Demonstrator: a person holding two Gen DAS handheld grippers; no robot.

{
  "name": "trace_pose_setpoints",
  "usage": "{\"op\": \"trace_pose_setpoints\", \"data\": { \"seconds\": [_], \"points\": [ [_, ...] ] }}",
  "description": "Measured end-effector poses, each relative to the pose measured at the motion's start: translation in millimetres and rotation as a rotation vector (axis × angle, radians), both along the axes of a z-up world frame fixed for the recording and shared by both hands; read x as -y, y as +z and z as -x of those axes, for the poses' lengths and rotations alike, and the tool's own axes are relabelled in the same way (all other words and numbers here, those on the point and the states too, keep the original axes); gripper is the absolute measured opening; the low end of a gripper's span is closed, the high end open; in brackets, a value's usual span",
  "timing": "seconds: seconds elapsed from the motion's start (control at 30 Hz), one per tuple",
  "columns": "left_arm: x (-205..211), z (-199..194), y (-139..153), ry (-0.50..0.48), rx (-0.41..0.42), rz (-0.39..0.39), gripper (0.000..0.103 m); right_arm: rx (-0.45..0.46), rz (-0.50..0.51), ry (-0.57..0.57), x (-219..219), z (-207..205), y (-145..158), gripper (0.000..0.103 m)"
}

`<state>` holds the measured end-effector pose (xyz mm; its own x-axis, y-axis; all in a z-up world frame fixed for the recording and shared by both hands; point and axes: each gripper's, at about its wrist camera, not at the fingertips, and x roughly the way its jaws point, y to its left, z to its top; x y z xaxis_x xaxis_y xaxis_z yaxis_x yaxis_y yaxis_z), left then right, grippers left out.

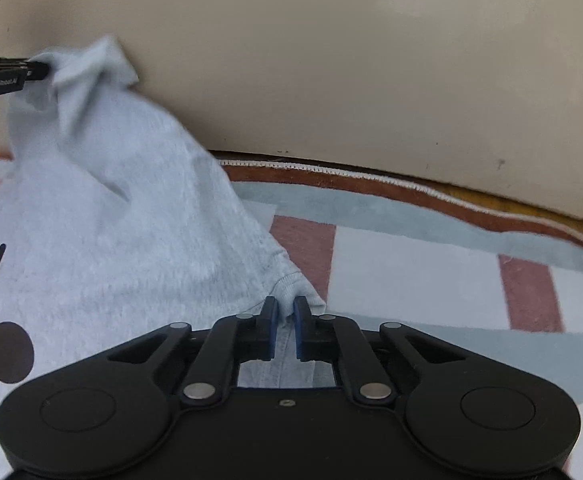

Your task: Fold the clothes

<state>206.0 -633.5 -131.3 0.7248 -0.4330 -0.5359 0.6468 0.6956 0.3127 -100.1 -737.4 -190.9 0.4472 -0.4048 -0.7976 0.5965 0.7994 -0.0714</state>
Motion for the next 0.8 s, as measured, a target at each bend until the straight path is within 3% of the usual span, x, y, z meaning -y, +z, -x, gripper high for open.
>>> {"op": "trace_pose_setpoints", "data": {
  "seconds": [0.07,0.13,0.17,0.27,0.37,0.4,0.43,0.47,0.63,0.8],
  "points": [
    [-22.8,-4.7,6.1,-0.02,-0.165,0.098,0.027,-0.052,0.062,-0.035,-3.8,-1.0,2.2,0.008],
    [-44.1,0.3,13.3,-0.025,-0.277,0.136,0.028,-0.123,0.139,-0.127,-2.9,2.4,1.8,0.013],
    [-52.0,7.2,15.7,-0.031,-0.302,0.127,0.029,-0.084,0.098,-0.18,-0.8,12.1,4.2,0.021],
    [-78.0,40.9,19.4,-0.078,-0.359,0.079,0.038,0.082,-0.09,-0.323,6.3,46.0,10.7,0.025],
    [-114.7,76.7,16.1,-0.173,-0.437,0.049,0.042,0.23,-0.313,-0.36,-3.8,83.0,15.3,0.028],
    [-126.5,88.5,14.1,-0.197,-0.465,0.035,0.042,0.261,-0.357,-0.36,-10.6,94.2,17.9,0.032],
    [-137.3,99.0,11.5,-0.202,-0.49,0.013,0.042,0.266,-0.388,-0.354,-22.9,105.4,22.7,0.044],
    [-150.4,107.6,10.3,-0.197,-0.51,-0.009,0.042,0.266,-0.408,-0.335,-37.0,119.0,28.4,0.049],
    [-225.7,134.6,-3.2,-0.113,-0.529,-0.128,0.044,0.293,-0.508,-0.258,-106.2,194.1,51.5,0.049],
    [-316.2,148.8,-19.4,0.071,-0.597,-0.146,0.047,0.301,-0.662,-0.31,-149.2,257.7,41.7,0.049]
  ]
}}
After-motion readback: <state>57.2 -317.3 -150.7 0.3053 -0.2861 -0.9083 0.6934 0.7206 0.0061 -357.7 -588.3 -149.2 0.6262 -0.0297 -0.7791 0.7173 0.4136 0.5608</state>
